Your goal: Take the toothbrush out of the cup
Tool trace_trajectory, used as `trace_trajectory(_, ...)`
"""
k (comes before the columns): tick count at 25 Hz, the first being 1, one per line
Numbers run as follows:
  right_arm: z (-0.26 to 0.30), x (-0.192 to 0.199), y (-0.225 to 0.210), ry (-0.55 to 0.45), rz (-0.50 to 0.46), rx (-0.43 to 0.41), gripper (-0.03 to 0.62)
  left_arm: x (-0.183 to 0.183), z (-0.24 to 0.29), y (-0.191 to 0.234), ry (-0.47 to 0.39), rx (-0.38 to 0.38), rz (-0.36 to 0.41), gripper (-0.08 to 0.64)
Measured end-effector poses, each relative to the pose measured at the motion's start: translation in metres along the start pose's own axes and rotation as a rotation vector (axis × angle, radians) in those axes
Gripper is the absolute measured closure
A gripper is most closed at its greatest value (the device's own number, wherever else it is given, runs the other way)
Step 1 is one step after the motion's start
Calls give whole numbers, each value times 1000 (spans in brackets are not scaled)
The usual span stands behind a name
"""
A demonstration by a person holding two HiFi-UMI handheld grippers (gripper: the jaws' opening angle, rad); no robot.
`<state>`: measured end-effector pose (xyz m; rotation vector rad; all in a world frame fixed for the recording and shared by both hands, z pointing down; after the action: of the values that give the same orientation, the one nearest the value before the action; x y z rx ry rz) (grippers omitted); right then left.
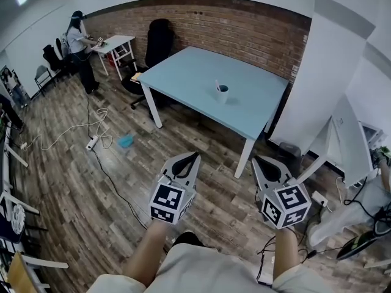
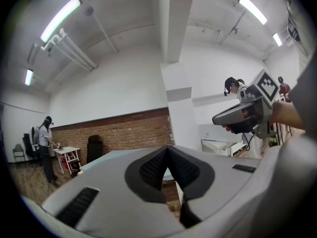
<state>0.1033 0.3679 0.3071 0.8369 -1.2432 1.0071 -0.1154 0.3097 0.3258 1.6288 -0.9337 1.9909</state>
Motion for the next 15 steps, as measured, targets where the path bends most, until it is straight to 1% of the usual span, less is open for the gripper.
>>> trace_trajectory(3,8,-3,-10,-8,-5,-2,583,-2,14,3,-7,3,2,534)
trace_trajectory(8,32,-1,-33,3,39,11,583,6,43,14,6,19,-7,534)
trace_trajectory(15,96,-15,-65,-18,1,35,583,11,105,56,-1,30,26,534)
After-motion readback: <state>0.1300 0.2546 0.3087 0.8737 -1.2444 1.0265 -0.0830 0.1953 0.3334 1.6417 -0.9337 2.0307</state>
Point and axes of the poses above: the fingertips, and each gripper's own axes: z forward along the fingers, y to its left, x out of its underside, the point moved 7 cm from there along -z, backward along the fingers, and after that the axes turned 2 degrees about z, right-handed, at the moved point
